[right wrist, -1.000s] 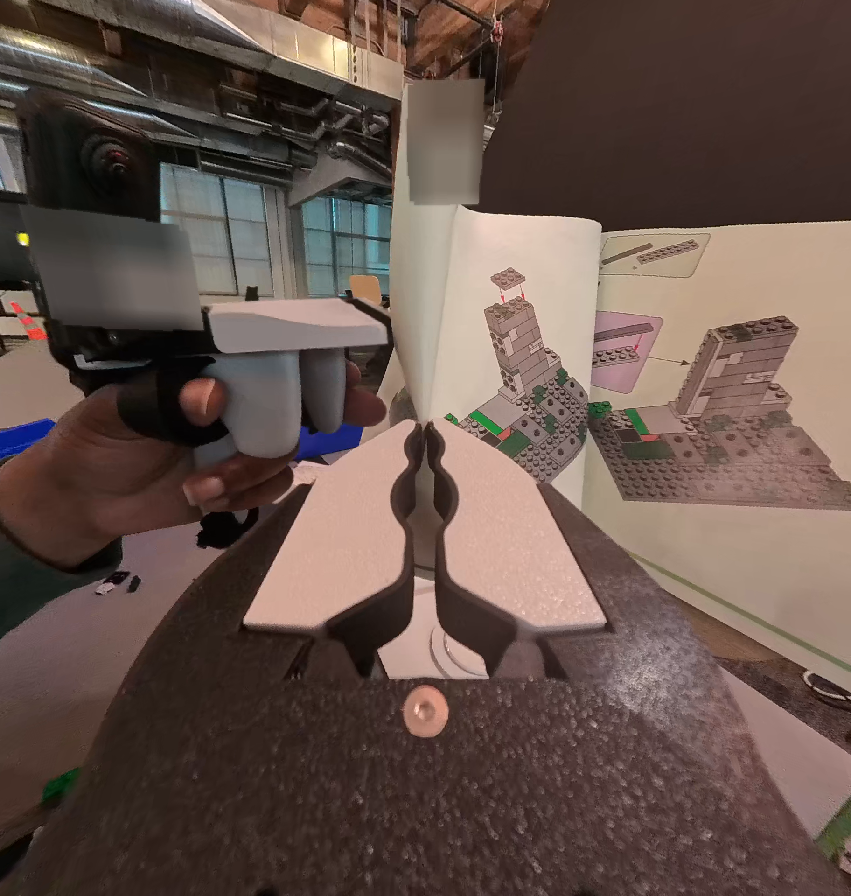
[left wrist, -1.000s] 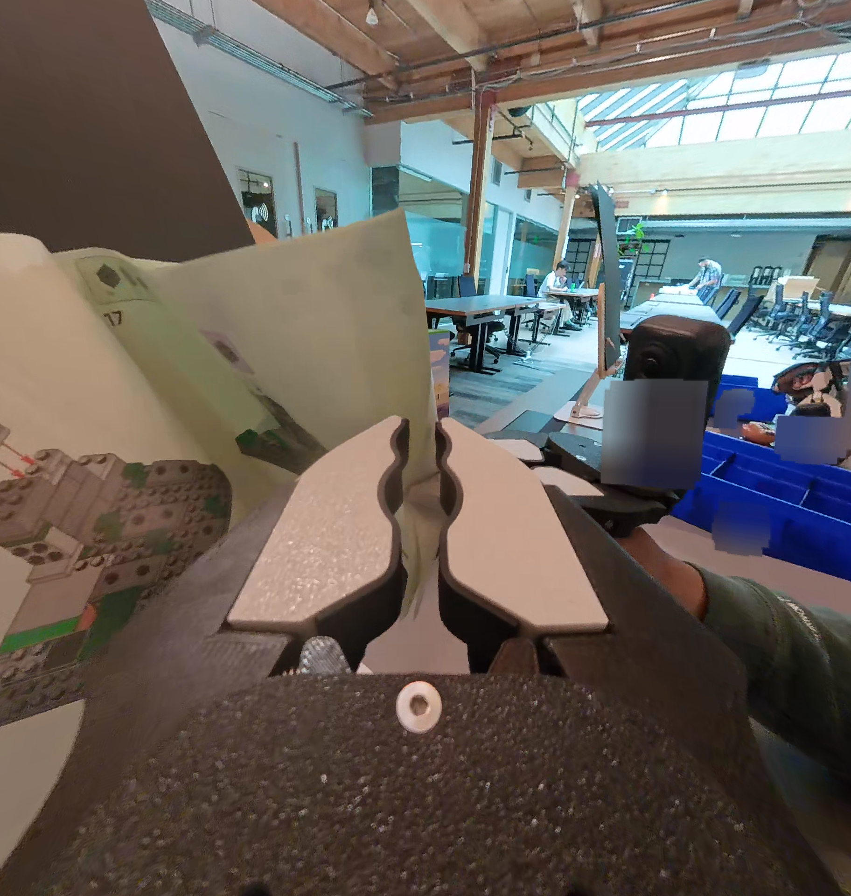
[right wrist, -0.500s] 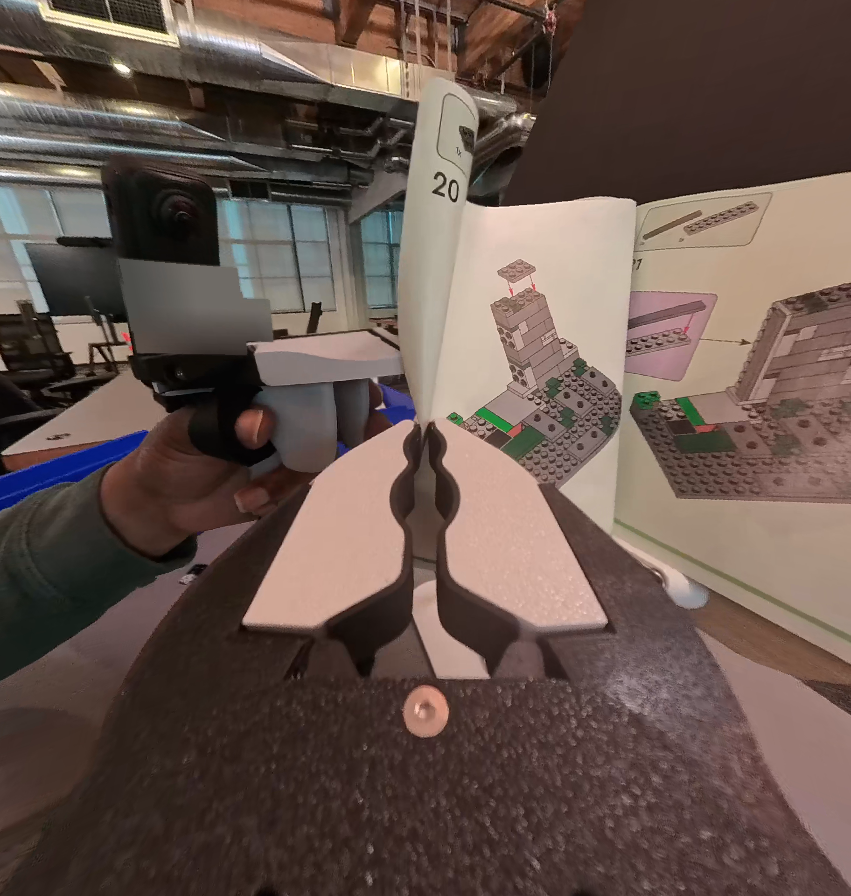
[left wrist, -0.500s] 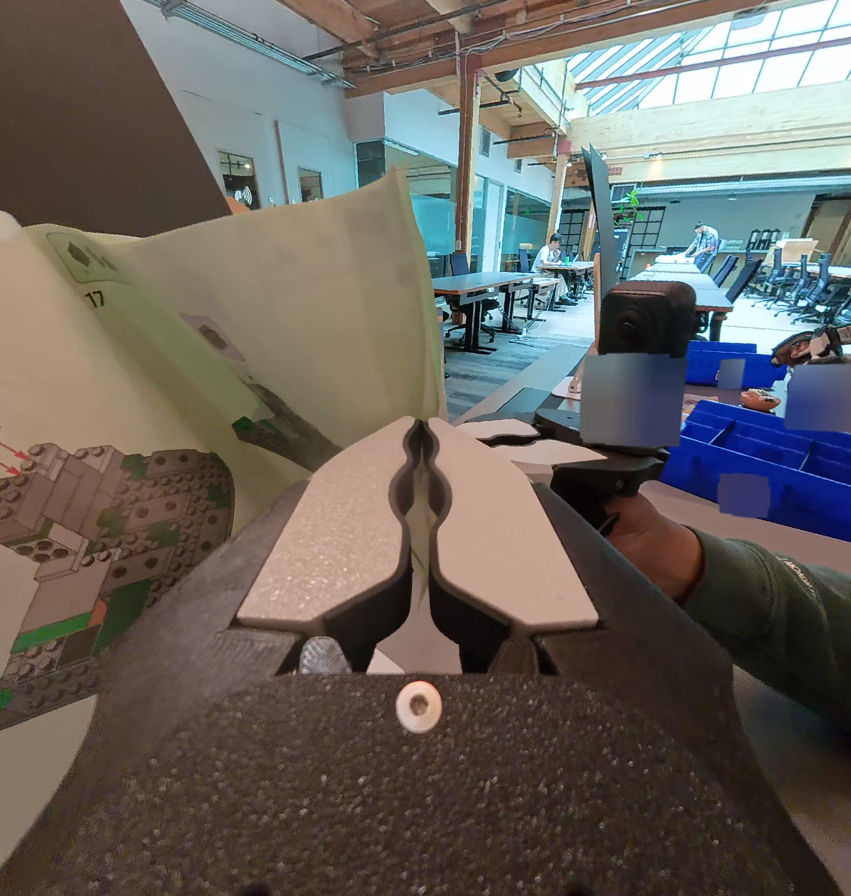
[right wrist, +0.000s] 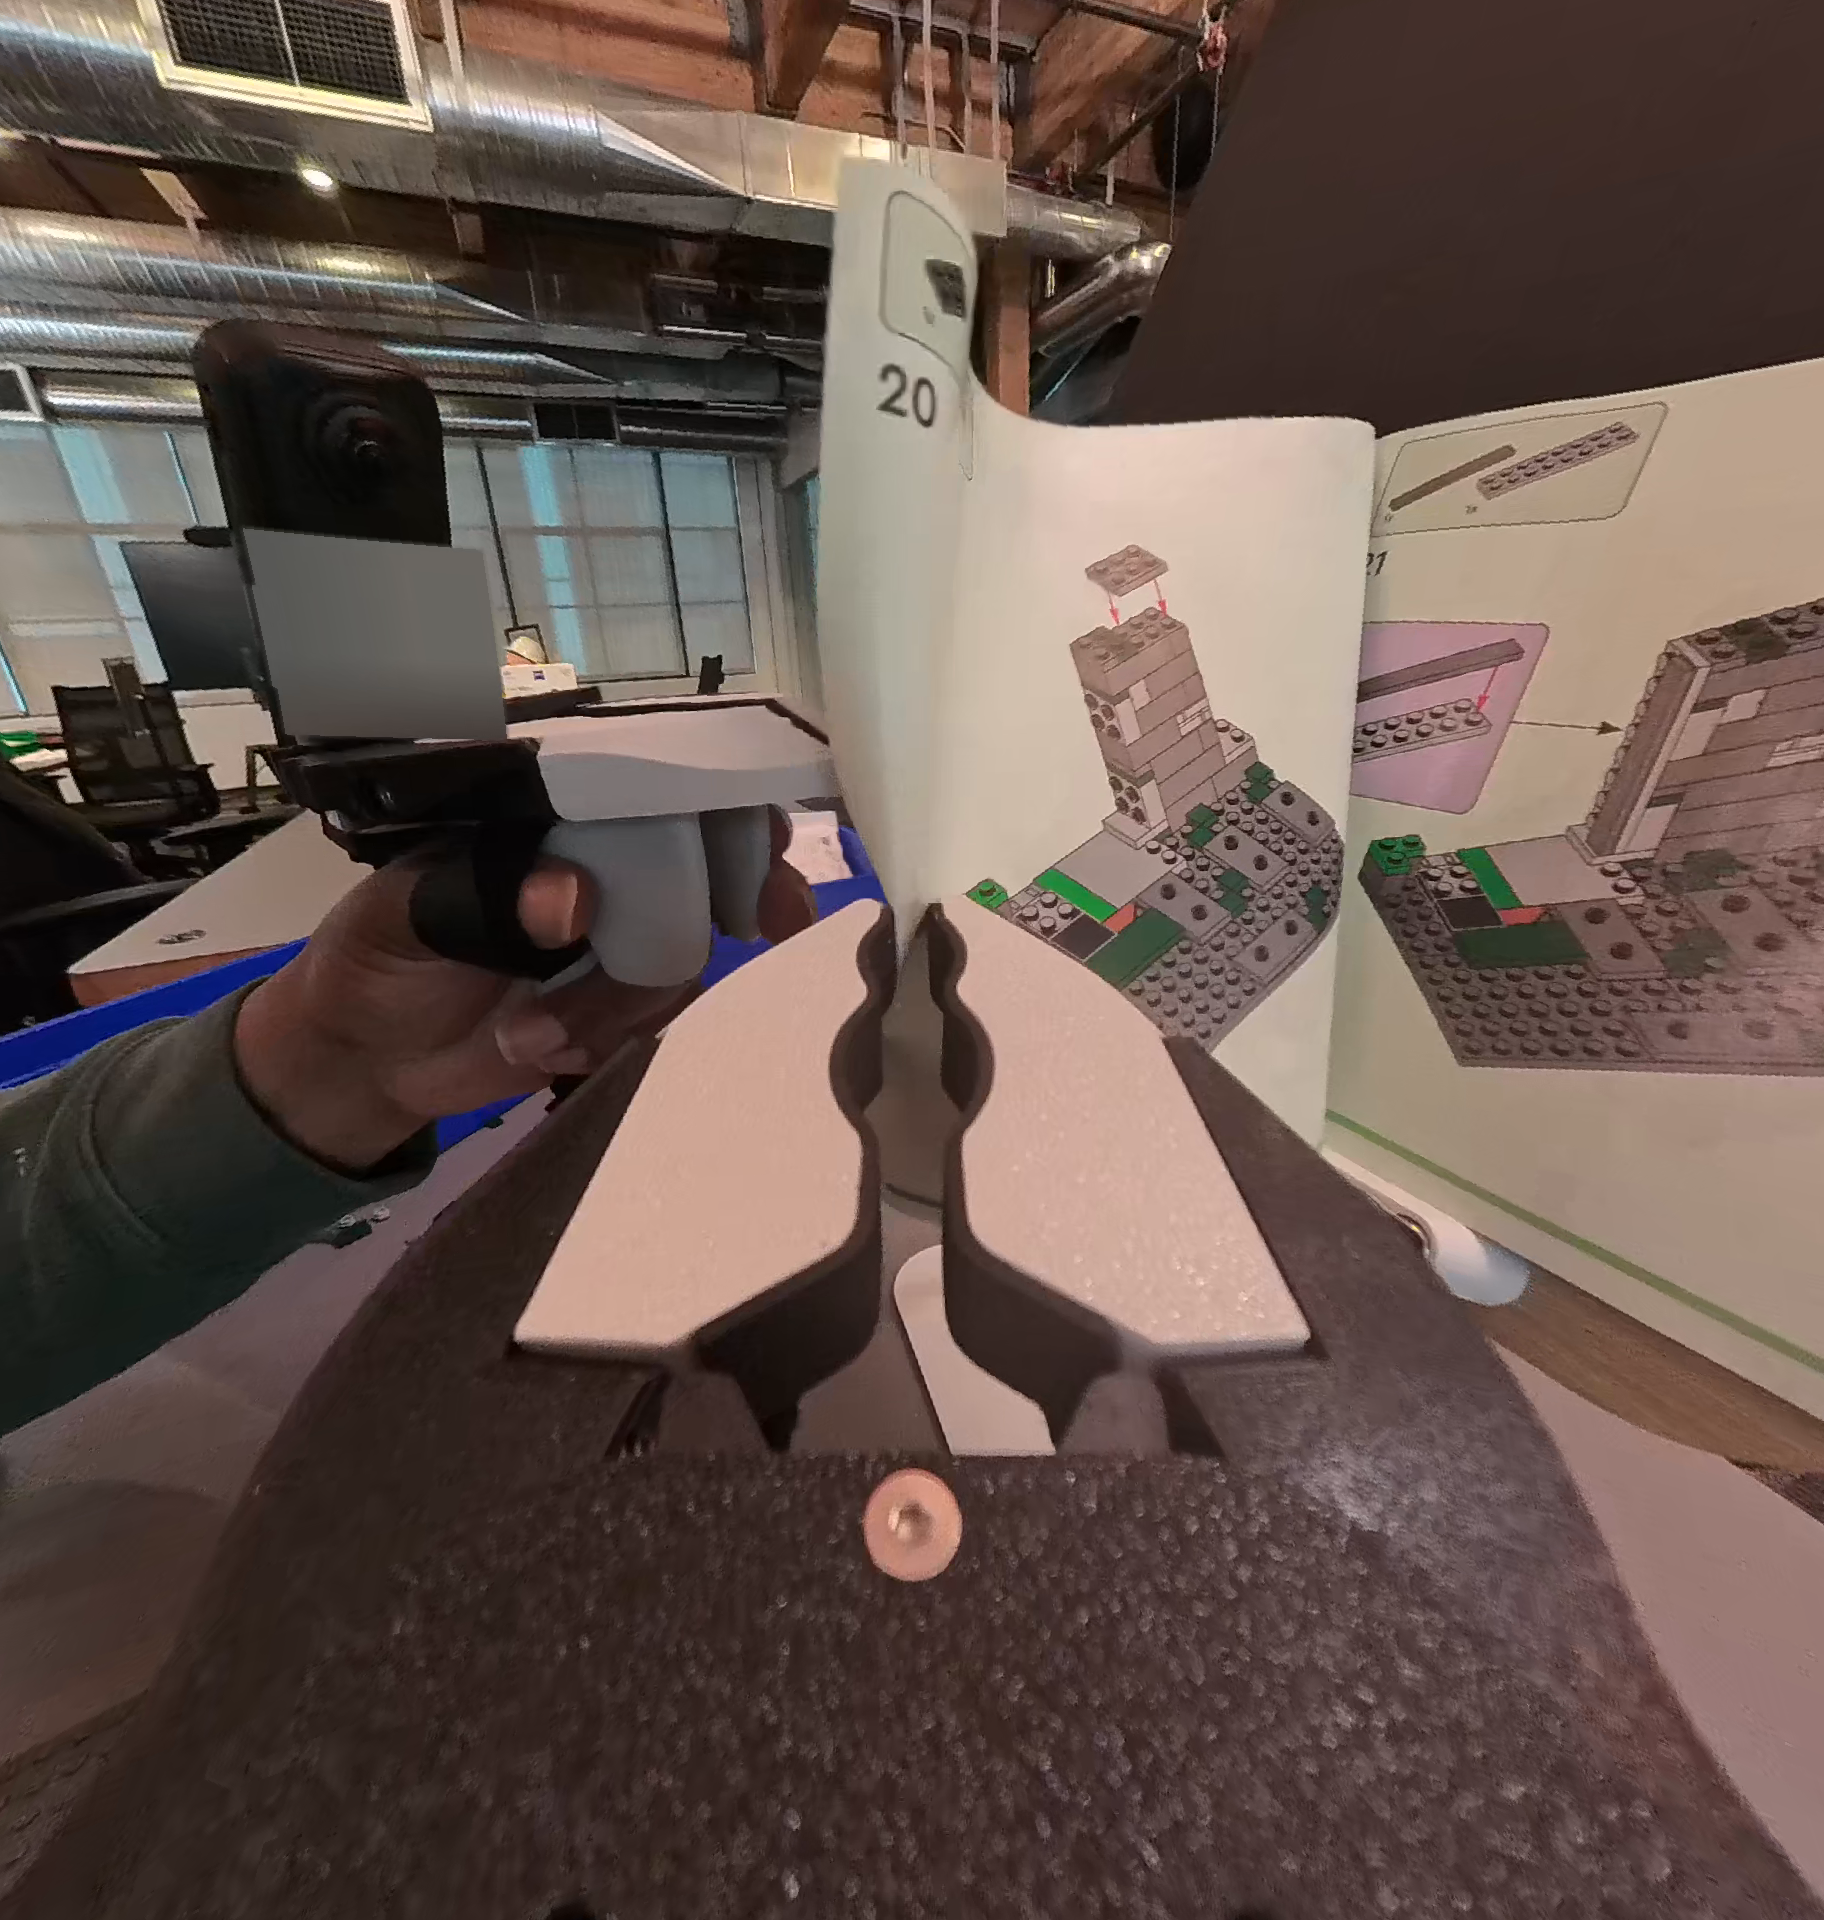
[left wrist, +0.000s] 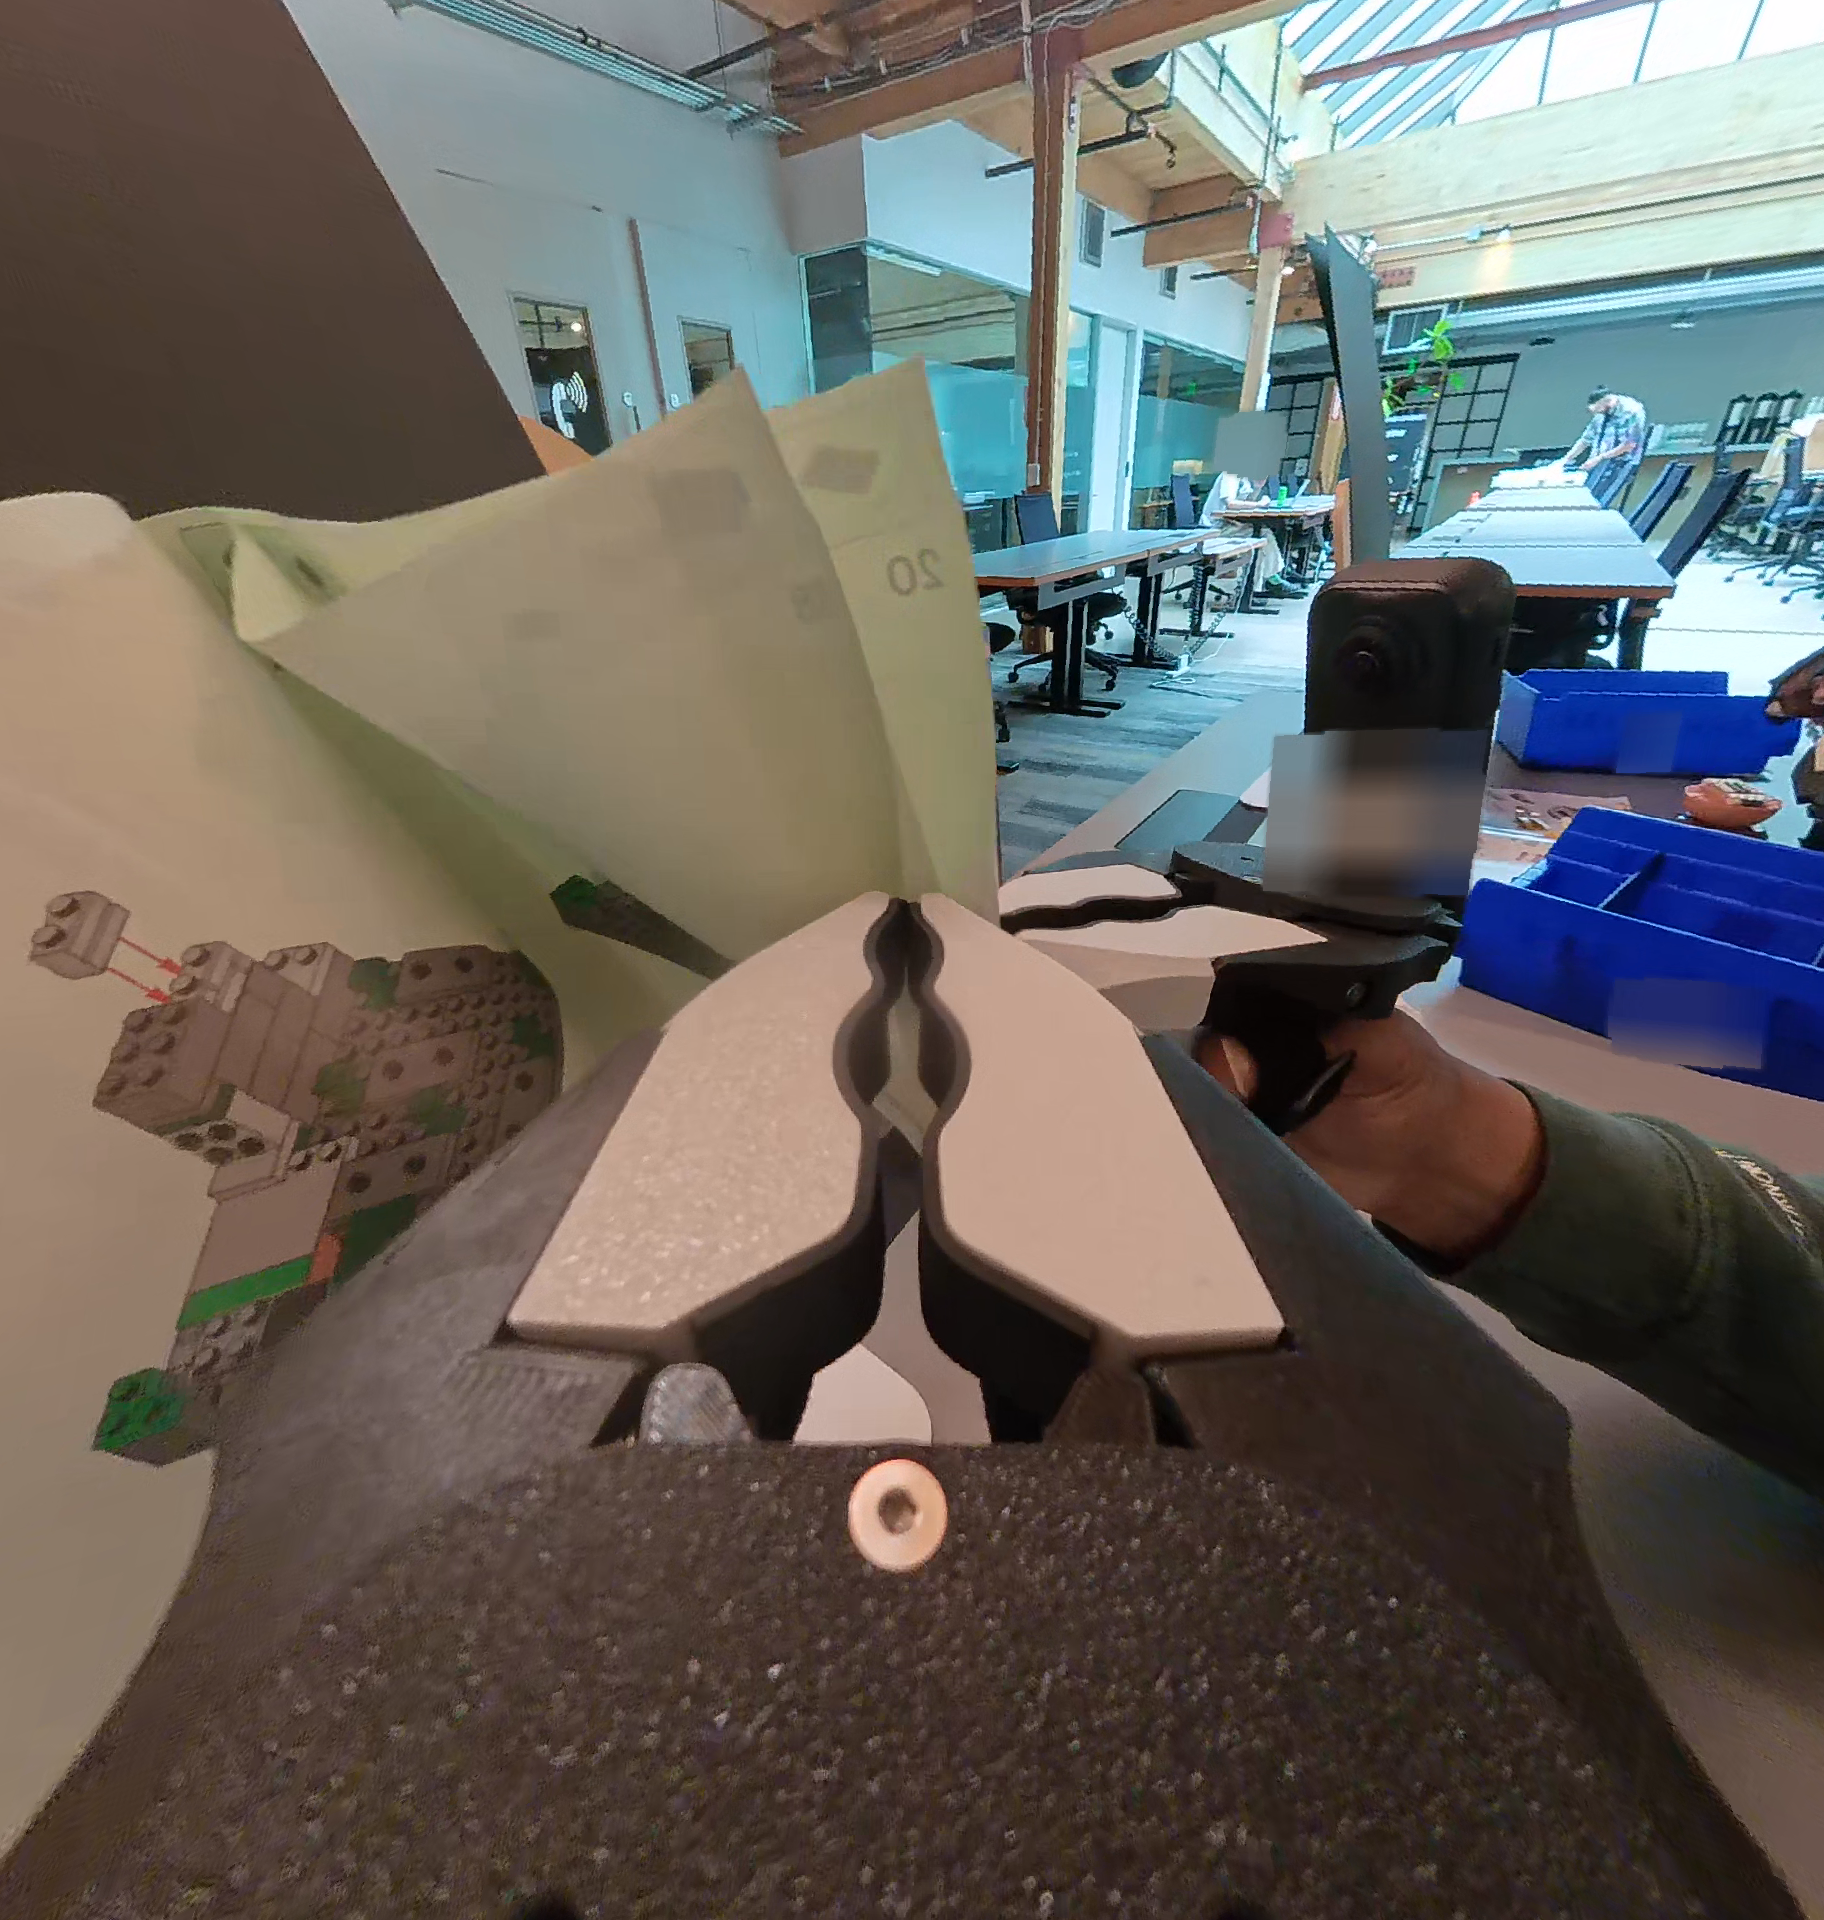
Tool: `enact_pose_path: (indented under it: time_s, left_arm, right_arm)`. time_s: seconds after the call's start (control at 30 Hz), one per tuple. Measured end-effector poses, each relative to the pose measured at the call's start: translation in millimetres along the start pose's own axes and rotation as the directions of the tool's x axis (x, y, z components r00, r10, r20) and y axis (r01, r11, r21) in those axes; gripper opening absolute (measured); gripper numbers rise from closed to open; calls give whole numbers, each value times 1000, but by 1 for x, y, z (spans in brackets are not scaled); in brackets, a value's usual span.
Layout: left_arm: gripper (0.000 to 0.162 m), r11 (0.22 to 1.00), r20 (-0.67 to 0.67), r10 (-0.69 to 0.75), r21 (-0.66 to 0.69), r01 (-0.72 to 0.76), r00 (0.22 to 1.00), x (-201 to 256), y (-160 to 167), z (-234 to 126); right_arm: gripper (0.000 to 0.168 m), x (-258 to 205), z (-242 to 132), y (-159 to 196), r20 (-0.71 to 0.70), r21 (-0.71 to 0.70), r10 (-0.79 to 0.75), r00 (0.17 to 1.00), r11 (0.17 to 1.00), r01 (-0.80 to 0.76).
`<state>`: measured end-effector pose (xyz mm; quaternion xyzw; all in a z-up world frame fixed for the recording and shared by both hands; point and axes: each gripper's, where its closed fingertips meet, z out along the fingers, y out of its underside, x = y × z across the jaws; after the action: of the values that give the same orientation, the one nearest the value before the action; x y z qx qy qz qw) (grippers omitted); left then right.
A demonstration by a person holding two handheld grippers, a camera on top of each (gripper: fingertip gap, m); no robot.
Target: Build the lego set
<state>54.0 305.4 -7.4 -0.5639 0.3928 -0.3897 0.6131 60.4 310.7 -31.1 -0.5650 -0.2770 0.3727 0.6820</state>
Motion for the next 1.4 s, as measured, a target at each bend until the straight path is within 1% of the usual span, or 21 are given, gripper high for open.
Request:
enact_pose_path:
  time_s: [0.13,0.27,0.37,0.43,0.53,0.63,0.7,0.73,0.77,0.8,0.87,0.93,1.0,1.03,1.1,1.17,1.27,1.33,1.4]
  left_arm:
    - [0,1000,22,-4,1,4,1000,-7,-1,-8]
    - [0,1000,53,-18,-4,18,998,-23,-2,-26]
    - [0,1000,115,-6,-30,9,993,-43,0,-48]
    - [0,998,178,-8,-53,18,984,-64,3,-67]
    - [0,993,275,-82,-63,103,958,-102,13,-92]
    - [0,984,367,-134,-63,168,921,-135,24,-109]
    - [0,978,438,-132,-88,188,889,-154,32,-118]
    - [0,976,461,-138,-88,200,876,-161,34,-122]
    - [0,973,484,-149,-82,214,862,-167,35,-125]
    - [0,971,499,-160,-74,226,852,-172,35,-127]
    - [0,969,515,-171,-67,238,840,-179,34,-130]
    - [0,969,535,-158,-77,234,830,-187,31,-130]
    - [0,970,529,-146,-89,226,836,-191,29,-127]
    - [0,968,532,-144,-100,231,835,-194,30,-126]
    - [0,961,552,-143,-121,248,822,-200,33,-126]
    - [0,968,564,-150,-81,236,812,-198,22,-130]
    - [0,985,542,-119,-38,166,832,-176,0,-131]
    - [0,994,516,-77,-32,109,853,-157,-9,-127]
    - [0,997,469,-45,-36,70,882,-137,-14,-119]
  right_arm:
    - [5,1,-3,-3,7,9,7,1000,1000,-8]
    - [3,10,-12,-11,-15,30,8,1000,1000,-8]
    - [1,27,-24,-19,-81,36,-9,997,999,12]
    - [1,49,-37,-23,-188,22,-31,982,999,36]
    - [6,98,-69,-27,-425,-2,-40,904,999,43]
    - [10,143,-108,-24,-653,-30,-42,756,999,29]
    - [12,158,-131,-28,-740,-40,-72,669,997,63]
    - [11,159,-137,-34,-764,-48,-101,637,994,100]
    - [10,154,-139,-42,-771,-58,-137,622,988,146]
    - [9,145,-134,-50,-756,-68,-176,631,979,192]
    - [6,116,-108,-56,-667,-97,-254,701,962,257]
    - [6,86,-70,-43,-534,-163,-331,778,943,289]
    - [6,68,-30,-14,-397,-292,-420,816,901,321]
    - [7,66,-11,2,-340,-367,-470,814,864,345]
    - [7,70,22,29,-263,-477,-571,777,777,410]
    - [7,69,49,52,-163,-565,-645,746,682,465]
    - [5,62,78,66,-65,-619,-734,676,561,550]
    - [5,56,91,68,-22,-628,-766,643,511,587]
    - [5,51,103,68,6,-635,-781,625,480,605]
